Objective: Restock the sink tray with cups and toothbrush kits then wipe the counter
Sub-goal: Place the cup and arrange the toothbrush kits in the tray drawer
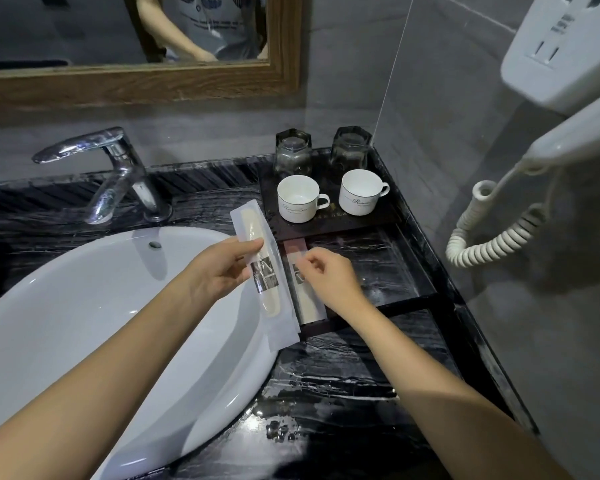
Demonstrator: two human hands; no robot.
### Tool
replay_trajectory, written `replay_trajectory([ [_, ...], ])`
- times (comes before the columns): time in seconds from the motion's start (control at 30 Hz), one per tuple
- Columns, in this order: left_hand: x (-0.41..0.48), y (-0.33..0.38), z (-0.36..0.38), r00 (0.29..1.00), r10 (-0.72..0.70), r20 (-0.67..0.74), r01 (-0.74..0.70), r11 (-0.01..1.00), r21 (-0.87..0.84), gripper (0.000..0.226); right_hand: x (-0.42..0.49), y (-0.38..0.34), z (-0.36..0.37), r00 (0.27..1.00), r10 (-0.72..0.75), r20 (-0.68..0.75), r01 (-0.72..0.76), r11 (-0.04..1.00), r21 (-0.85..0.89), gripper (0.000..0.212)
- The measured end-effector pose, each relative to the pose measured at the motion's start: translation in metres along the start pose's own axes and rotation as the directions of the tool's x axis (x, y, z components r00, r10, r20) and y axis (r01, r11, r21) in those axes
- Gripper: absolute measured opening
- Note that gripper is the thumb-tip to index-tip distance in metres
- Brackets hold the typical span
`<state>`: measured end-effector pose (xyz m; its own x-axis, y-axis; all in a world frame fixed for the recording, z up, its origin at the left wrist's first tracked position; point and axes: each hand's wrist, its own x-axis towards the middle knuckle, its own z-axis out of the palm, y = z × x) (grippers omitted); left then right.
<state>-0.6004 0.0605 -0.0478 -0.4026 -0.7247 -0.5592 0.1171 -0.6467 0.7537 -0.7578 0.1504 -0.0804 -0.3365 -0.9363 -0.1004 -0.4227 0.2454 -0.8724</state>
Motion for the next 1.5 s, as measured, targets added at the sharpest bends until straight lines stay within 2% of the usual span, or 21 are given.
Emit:
replay_trajectory([
  [0.07, 0.0, -0.001, 0.007, 1.0, 0.017, -0.007, -0.017, 1.0, 0.011, 0.015, -0.008, -0.011, 0.001, 0.999, -0.033, 0.038, 0.028, 0.991, 0.134, 0.012],
  [0.2, 0.003, -0.003, 0.019, 0.998, 0.059, -0.009, -0.059, 0.998, 0.002, 0.014, -0.013, -0.015, 0.003, 1.0, 0.02, 0.004, -0.02, 0.993, 0.117, 0.023],
  [0.33, 0.007, -0.005, 0.021, 0.998, 0.068, -0.003, -0.068, 0.997, 0.032, 0.008, -0.013, -0.017, -0.002, 0.998, 0.051, 0.039, -0.056, 0.991, 0.119, 0.025],
  [0.53, 0.011, -0.008, 0.015, 0.993, 0.117, -0.031, -0.114, 0.99, 0.088, 0.015, -0.015, -0.021, -0.009, 0.991, 0.103, 0.086, -0.121, 0.963, 0.243, 0.015],
  [0.7, 0.011, -0.008, 0.01, 0.986, 0.157, -0.056, -0.151, 0.984, 0.094, 0.026, -0.015, -0.021, -0.005, 0.995, 0.087, 0.044, -0.096, 0.96, 0.262, 0.012],
  [0.83, 0.011, -0.008, 0.012, 0.987, 0.162, -0.007, -0.161, 0.986, 0.052, 0.025, -0.013, -0.023, -0.005, 0.993, 0.117, 0.018, -0.115, 0.917, 0.383, 0.016],
  [0.97, 0.01, -0.011, 0.014, 0.984, 0.178, 0.026, -0.179, 0.983, 0.048, 0.011, -0.015, -0.025, -0.005, 0.987, 0.161, 0.001, -0.144, 0.877, 0.459, 0.013],
  [1.07, 0.008, -0.012, 0.017, 0.981, 0.192, 0.023, -0.192, 0.981, -0.005, 0.017, -0.017, -0.026, -0.004, 0.981, 0.187, -0.054, -0.14, 0.869, 0.475, 0.013],
  [1.2, 0.008, -0.011, 0.012, 0.988, 0.158, 0.002, -0.157, 0.987, -0.035, 0.029, -0.016, -0.024, -0.007, 0.972, 0.2, -0.121, -0.128, 0.887, 0.443, 0.006],
  [1.37, 0.012, -0.005, -0.006, 0.987, 0.11, -0.114, -0.118, 0.991, -0.065, 0.023, -0.002, -0.021, -0.041, 0.958, 0.183, -0.222, -0.113, 0.949, 0.295, 0.008],
  [1.43, 0.012, 0.0, -0.011, 0.989, 0.103, -0.107, -0.11, 0.992, -0.065, 0.021, 0.004, -0.024, -0.056, 0.975, 0.157, -0.159, -0.126, 0.974, 0.189, 0.007],
  [1.5, 0.011, 0.004, -0.014, 0.993, 0.085, -0.078, -0.086, 0.996, -0.005, 0.021, 0.006, -0.027, -0.066, 0.994, 0.108, -0.022, -0.106, 0.99, 0.096, 0.01],
])
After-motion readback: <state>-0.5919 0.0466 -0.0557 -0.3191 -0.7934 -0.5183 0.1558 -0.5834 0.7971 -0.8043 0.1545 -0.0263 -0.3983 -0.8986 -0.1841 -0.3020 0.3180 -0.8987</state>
